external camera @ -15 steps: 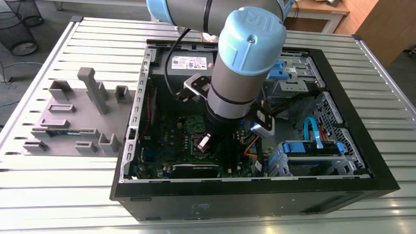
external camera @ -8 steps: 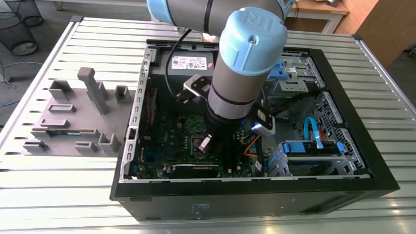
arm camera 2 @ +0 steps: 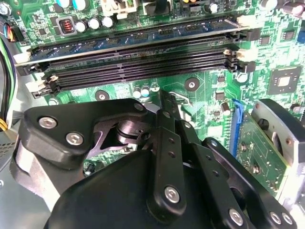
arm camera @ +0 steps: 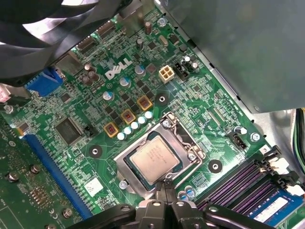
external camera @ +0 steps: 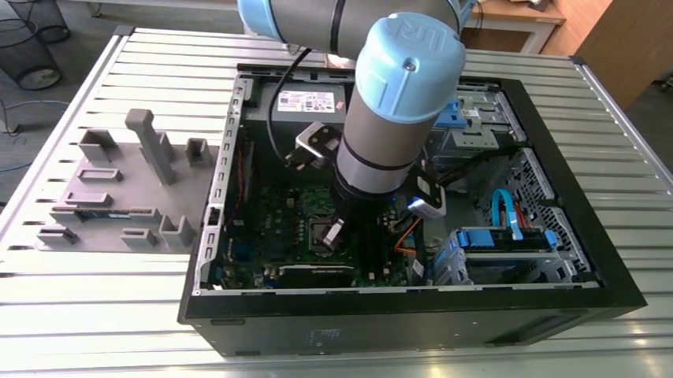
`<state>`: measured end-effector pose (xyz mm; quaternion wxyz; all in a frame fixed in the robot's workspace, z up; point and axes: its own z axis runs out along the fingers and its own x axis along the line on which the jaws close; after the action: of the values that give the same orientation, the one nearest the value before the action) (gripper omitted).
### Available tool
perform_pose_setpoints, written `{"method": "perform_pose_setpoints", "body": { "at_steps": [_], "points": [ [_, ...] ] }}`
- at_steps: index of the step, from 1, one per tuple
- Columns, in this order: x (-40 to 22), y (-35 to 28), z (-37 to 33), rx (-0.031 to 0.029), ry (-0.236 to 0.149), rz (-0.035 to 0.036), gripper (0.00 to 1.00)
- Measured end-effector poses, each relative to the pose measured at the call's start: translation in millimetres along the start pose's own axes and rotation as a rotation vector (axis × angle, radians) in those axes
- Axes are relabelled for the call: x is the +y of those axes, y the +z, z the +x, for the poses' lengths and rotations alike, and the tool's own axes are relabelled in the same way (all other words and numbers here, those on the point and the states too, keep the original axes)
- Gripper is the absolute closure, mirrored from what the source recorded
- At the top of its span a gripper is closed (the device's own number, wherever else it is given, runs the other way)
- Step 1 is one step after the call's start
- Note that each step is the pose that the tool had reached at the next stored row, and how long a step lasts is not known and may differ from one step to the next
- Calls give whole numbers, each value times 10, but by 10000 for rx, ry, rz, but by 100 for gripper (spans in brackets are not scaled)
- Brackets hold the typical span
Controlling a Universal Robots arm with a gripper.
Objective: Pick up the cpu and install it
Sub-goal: 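Install the first cpu locking lever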
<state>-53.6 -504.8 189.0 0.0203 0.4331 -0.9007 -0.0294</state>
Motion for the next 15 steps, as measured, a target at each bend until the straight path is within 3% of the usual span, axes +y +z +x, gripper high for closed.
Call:
{"method": "perform_pose_setpoints", "body": {
  "at_steps": [10, 15],
  "points": [
    [-50, 0, -37, 28, -530, 0, 89],
    [-56, 0, -31, 20, -610, -9, 89]
  ]
}}
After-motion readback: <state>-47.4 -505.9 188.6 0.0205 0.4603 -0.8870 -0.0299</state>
